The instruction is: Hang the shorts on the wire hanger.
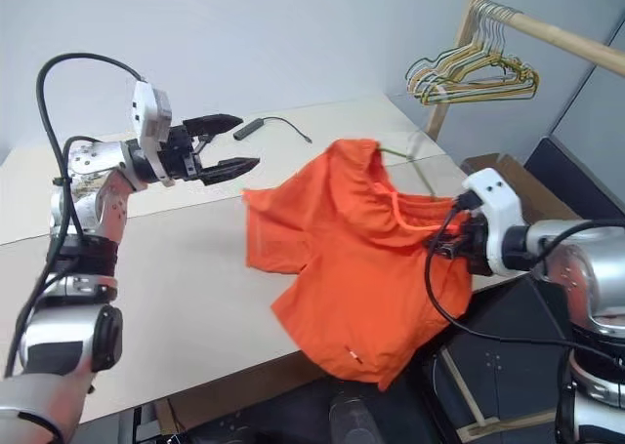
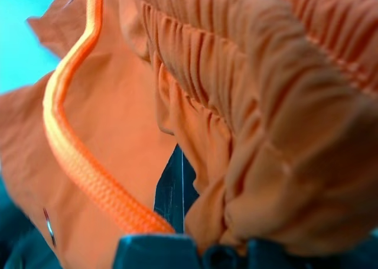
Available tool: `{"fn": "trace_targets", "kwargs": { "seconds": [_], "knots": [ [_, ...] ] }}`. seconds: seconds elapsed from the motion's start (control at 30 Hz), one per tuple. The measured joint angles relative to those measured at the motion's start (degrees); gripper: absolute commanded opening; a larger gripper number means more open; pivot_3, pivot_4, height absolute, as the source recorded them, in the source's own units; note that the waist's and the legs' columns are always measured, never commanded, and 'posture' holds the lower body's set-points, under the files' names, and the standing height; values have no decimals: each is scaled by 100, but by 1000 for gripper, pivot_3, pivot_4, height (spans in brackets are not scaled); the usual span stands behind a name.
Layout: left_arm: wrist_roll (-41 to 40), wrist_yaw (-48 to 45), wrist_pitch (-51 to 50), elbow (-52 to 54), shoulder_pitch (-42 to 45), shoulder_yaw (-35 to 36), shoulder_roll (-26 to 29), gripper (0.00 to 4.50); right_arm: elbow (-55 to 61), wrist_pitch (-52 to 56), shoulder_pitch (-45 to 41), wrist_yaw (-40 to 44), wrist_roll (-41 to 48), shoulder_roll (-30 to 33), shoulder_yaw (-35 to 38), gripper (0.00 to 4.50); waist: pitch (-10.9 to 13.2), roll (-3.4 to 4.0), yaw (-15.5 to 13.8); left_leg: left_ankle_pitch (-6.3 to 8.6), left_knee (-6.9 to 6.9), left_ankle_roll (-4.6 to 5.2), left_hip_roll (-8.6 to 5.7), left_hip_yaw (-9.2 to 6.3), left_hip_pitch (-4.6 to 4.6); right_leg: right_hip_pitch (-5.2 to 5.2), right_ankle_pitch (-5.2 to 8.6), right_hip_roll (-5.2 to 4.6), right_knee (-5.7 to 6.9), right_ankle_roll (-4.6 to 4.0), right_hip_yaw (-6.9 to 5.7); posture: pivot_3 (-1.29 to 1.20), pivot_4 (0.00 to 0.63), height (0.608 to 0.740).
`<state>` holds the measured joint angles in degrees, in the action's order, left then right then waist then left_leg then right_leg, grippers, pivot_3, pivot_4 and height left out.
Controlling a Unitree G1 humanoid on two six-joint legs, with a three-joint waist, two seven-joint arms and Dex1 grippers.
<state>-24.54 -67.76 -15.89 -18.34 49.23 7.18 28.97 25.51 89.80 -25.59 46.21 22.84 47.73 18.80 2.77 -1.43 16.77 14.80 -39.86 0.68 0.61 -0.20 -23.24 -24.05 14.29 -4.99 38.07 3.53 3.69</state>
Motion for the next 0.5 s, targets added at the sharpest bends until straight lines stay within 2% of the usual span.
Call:
{"fn": "trace_targets", "kwargs": {
  "seconds": [0.13,0.23,0.5],
  "knots": [
    [-976,642,-1036,1249,-230,276,-376,4439,-117,227,263,-968,-230,-385,759,0,-29,28,39,0,0,0,-8,3,9,11,2,-3,-5,4,7,-361,3,740],
    [-1390,974,-1375,1818,-244,342,-451,4439,-464,227,129,-1689,-393,-570,1234,0,-41,48,127,0,4,0,-25,1,24,29,6,-11,-5,12,9,-364,2,740],
    [-1611,1212,-1526,2230,-351,300,-438,4439,-2006,227,-1369,-3528,-860,-704,2448,0,-48,63,424,18,26,28,-67,8,154,181,25,-23,-59,41,15,-357,4,740]
  ]
}}
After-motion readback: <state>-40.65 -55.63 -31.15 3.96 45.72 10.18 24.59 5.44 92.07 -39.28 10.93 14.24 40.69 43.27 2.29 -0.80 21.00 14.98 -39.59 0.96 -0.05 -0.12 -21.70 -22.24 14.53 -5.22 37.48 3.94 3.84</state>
